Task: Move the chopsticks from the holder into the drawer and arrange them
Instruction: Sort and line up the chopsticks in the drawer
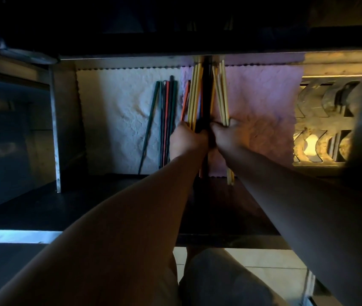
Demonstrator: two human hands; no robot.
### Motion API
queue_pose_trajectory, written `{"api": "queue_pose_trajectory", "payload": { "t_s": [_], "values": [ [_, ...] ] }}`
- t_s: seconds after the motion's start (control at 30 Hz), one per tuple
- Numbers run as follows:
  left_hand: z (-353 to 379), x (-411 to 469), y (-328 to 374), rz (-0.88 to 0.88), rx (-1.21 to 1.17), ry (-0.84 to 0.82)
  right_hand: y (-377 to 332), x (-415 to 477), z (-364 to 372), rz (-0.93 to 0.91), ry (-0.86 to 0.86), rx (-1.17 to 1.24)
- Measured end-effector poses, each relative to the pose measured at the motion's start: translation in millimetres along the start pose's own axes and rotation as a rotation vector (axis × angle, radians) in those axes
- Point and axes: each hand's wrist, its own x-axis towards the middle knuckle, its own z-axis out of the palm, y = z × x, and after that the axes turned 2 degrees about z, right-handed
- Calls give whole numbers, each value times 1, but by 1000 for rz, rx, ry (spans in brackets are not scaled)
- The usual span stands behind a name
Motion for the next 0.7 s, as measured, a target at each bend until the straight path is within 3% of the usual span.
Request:
{"api": "queue_pose_trajectory", "payload": {
  "t_s": [0.3,0.5,0.7],
  "values": [
    [-20,9,-18,19,-13,39,-7,2,2,17,25,-79],
    [-30,8,-25,15,-33,98,-10,4,11,119,-42,119],
    [-33,13,-29,37,-66,84,-13,-3,14,53,-22,117]
  ]
}}
